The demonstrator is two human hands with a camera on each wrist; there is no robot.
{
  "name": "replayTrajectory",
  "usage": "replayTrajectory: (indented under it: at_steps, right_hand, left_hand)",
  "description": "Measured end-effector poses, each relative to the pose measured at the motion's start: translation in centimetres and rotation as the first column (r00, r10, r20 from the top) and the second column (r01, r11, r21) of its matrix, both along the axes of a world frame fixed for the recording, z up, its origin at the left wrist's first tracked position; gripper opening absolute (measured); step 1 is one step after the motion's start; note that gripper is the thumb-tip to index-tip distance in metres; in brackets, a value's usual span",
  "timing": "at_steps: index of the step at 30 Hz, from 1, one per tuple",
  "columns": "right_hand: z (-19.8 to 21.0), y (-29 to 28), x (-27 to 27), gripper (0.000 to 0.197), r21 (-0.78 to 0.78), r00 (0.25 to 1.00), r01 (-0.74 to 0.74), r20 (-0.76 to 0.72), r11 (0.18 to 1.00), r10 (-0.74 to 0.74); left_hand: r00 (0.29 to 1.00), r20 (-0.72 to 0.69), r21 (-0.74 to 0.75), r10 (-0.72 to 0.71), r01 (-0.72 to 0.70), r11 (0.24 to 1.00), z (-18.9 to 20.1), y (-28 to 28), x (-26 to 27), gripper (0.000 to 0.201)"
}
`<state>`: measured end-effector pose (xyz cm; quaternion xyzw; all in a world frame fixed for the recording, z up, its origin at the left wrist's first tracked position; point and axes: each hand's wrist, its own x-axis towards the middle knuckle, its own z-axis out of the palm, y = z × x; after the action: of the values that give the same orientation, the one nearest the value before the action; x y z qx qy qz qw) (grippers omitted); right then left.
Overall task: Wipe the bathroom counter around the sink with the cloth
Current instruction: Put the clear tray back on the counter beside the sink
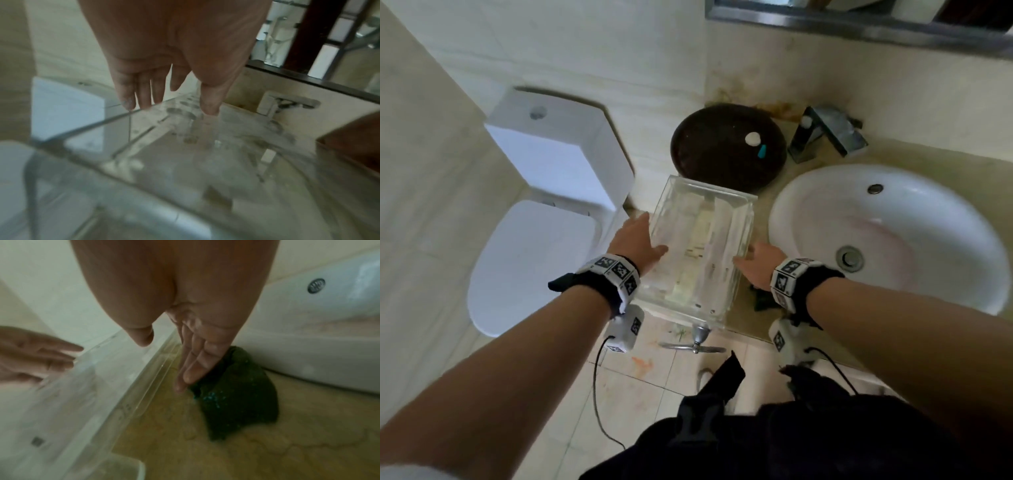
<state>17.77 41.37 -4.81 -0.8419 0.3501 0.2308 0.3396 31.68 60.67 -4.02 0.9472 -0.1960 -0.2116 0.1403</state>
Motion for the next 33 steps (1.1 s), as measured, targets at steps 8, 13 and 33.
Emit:
replayTrajectory:
  at_steps: [8, 13, 33]
  right_hand:
    - [-0.7, 0.4, 1.3, 0.039, 0.242, 0.975, 0.210, 0.019, 0.947, -0.220]
    - [-0.8, 0.4, 0.7, 0.036, 0.263, 0.970, 0.230, 0.020, 0.937, -0.244]
    - [7.2, -13.7, -11.3, 0.038, 0.117, 0.894, 0.406, 0.152, 0.906, -0.421]
  left_hand:
    - [0.927, -0.351, -0.087, 0.134, -0.174, 0.981, -1.0, 0.6, 1.9, 0.066]
    - [0.921, -0.362, -0.123, 0.140, -0.197, 0.973, -0.8, 0.4, 1.4, 0.057]
    - [0.948, -0.317, -0.194, -0.037, -0.026, 0.981, 6.0, -16.0, -8.2, 0.035]
